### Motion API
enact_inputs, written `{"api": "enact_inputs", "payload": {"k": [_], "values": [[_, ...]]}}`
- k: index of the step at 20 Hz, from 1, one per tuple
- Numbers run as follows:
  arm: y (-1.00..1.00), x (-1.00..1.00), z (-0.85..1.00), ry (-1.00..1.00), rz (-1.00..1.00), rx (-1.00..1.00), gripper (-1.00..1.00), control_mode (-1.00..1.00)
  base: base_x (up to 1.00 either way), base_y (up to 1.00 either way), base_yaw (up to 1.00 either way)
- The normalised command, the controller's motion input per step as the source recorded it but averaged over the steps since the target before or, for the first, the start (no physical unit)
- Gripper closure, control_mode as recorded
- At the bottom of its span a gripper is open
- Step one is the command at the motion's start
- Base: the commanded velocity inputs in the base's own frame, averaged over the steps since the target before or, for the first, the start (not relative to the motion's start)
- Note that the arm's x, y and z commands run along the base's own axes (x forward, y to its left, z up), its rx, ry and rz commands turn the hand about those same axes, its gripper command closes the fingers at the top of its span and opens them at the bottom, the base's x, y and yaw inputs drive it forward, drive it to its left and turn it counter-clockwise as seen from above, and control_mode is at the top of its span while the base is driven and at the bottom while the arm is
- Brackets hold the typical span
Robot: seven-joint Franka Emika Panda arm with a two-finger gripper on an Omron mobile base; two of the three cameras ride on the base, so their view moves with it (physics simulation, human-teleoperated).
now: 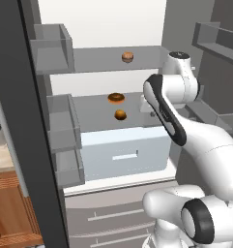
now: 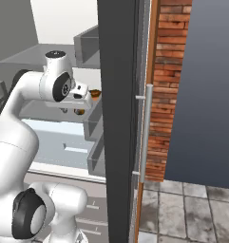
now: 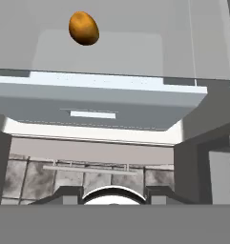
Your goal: Pick up the mango and tangerine from the fridge and place one fruit on each plate on the dining counter.
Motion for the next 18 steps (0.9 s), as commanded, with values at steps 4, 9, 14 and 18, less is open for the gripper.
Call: {"api": "enact_inputs", "payload": {"k": [4, 9, 14, 18], "values": [[0.25, -0.24, -0.07, -0.03, 0.04, -0.05, -1.00, -1.00, 0.00, 0.00, 0.00], [0.88, -0.07, -0.48, -0.05, 0.04, -0.10, -1.00, -1.00, 0.00, 0.00, 0.00], [0.15, 0.14, -0.27, -0.10, 0.01, 0.01, -1.00, -1.00, 0.00, 0.00, 0.00], [0.00, 0.42, -0.05, -0.11, 0.00, 0.01, -1.00, -1.00, 0.00, 0.00, 0.00]]}}
